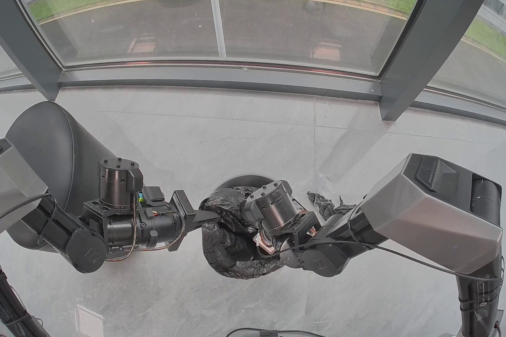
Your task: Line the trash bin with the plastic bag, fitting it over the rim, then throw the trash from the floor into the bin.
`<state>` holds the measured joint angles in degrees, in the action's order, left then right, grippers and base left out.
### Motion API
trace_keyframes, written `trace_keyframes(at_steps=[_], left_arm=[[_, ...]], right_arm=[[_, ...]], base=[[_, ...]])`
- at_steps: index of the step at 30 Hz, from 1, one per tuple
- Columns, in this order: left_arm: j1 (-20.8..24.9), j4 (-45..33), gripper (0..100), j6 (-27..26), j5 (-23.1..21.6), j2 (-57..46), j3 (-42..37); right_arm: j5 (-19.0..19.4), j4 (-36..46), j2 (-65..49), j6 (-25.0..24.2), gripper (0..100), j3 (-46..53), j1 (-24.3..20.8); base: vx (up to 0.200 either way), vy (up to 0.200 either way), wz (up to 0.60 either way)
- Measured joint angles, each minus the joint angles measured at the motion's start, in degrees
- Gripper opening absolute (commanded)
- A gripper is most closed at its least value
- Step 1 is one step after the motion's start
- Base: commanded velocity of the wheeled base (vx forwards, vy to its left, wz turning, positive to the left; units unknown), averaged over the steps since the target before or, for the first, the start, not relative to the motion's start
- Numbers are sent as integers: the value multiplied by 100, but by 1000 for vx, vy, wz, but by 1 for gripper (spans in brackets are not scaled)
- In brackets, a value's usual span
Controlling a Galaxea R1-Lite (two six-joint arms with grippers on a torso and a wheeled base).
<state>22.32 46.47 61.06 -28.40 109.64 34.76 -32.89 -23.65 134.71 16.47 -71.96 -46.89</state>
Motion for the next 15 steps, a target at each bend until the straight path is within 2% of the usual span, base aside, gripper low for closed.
trace_keyframes(at_steps=[15], left_arm=[[-6, 9, 0, -9, 0, -18, 13]], right_arm=[[-6, -11, 11, -38, 100, 210, -156]], base=[[0, 0, 0]])
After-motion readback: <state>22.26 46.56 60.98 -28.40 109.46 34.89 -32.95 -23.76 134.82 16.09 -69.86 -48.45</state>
